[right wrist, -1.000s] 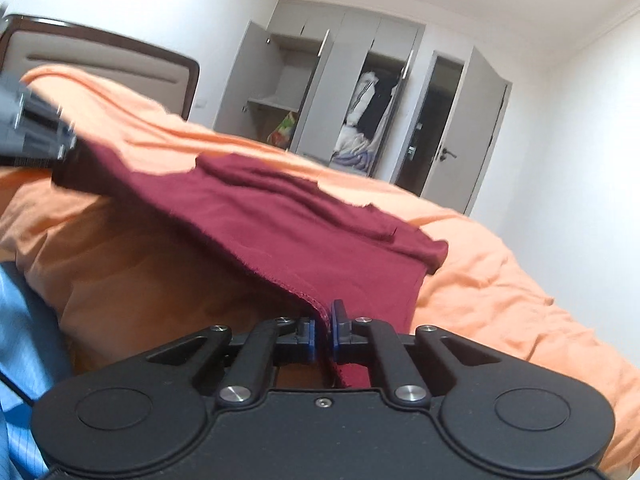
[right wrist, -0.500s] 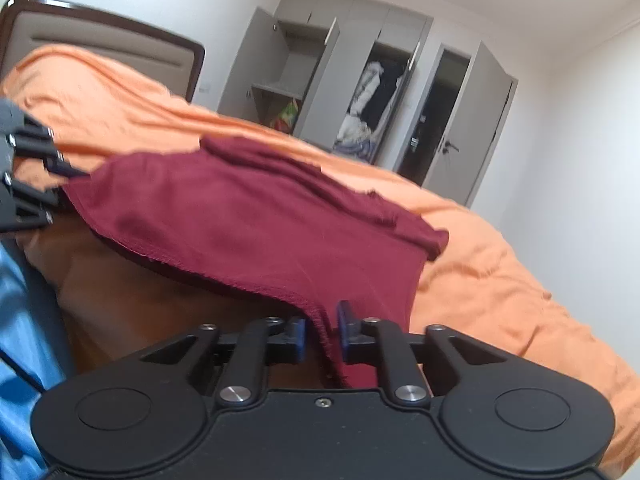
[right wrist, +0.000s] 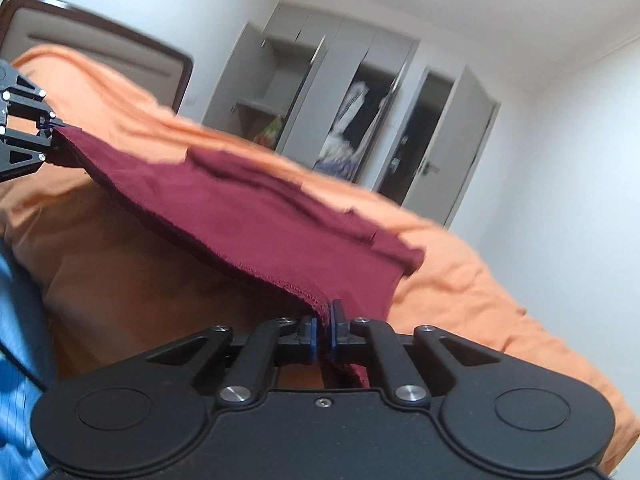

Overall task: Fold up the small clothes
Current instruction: 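Lift the hem with both tools and fold it toward the collar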

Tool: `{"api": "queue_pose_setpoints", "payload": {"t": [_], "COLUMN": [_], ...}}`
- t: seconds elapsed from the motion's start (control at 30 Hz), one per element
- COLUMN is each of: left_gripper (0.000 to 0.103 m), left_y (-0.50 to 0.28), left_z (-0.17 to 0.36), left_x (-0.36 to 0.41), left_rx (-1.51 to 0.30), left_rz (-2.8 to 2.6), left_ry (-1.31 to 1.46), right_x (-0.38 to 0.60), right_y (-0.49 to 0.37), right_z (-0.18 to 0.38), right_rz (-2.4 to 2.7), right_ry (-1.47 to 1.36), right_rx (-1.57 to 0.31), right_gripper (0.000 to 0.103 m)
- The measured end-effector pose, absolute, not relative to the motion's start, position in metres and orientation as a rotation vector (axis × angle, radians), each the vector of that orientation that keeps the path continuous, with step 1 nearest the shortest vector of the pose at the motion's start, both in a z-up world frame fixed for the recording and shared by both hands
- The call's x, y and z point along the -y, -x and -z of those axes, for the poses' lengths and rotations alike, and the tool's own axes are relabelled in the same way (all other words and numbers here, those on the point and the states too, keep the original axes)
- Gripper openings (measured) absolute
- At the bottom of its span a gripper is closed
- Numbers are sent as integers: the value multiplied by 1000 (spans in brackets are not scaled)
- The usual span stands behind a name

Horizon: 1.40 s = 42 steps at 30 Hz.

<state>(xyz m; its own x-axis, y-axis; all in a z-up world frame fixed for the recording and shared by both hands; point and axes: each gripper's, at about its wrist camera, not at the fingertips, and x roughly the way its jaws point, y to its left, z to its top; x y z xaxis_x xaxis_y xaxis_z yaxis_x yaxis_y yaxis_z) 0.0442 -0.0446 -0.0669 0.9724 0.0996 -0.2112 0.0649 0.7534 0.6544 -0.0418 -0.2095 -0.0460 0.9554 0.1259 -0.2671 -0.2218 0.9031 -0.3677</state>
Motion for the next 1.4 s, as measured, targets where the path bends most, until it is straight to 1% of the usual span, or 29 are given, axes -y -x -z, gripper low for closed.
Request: {"api": "queue_pose_setpoints", "payload": {"t": [0.3,0.33,0.37,0.43,0.47,0.57,0.67,0.7,0.73,0.77,0.83,0.9,0.93,0.97,1.03,1.1,1.13,1.17,1.2,1.23,1.33,1.4], "left_gripper": [3,3,3,3,1,1,0,0,0,0,0,0,0,3,3,7,20,43,54,60,60,60], "left_y": [-28,-24,-20,-11,-7,2,9,10,10,9,7,7,10,8,6,6,9,12,15,18,18,15], "left_z": [21,14,8,-4,-8,-12,-9,-8,-6,-4,0,12,22,29,43,55,61,67,71,75,86,88], "left_x": [45,44,44,42,41,42,46,48,50,52,50,49,47,44,37,28,24,21,20,19,22,25], "left_rx": [-84,-72,-57,-35,-28,-23,-1,7,5,-16,-50,-110,-140,-173,-244,-306,-329,-340,-343,-341,-355,-367], "left_rz": [-55,-54,-54,-52,-50,-51,-64,-64,-60,-50,-25,22,33,41,64,81,89,90,88,87,92,93], "left_ry": [-614,-601,-584,-551,-538,-546,-585,-601,-616,-630,-621,-607,-605,-603,-583,-560,-560,-567,-581,-598,-641,-654], "right_x": [220,222,224,228,230,237,242,240,237,233,227,217,212,209,198,188,184,181,178,176,167,162], "right_y": [67,72,77,86,90,93,87,85,83,80,73,67,64,62,59,54,51,52,53,52,46,41], "right_z": [7,1,-3,-9,-11,-9,1,7,13,20,31,43,47,51,61,69,73,76,79,82,92,100], "right_rz": [-139,-134,-130,-115,-109,-121,-218,-245,-266,-288,-324,-355,-368,-382,-411,-432,-441,-446,-451,-451,-431,-414], "right_ry": [358,354,352,360,366,365,333,336,351,371,401,424,436,450,484,518,534,551,568,583,626,649], "right_rx": [-52,-29,-10,26,39,23,-80,-110,-140,-171,-218,-257,-272,-282,-302,-315,-318,-321,-323,-322,-314,-311], "right_gripper": [4,4,0,0,0,0,0,4,12,17,20,28,35,41,45,50,54,60,62,64,65,67]}}
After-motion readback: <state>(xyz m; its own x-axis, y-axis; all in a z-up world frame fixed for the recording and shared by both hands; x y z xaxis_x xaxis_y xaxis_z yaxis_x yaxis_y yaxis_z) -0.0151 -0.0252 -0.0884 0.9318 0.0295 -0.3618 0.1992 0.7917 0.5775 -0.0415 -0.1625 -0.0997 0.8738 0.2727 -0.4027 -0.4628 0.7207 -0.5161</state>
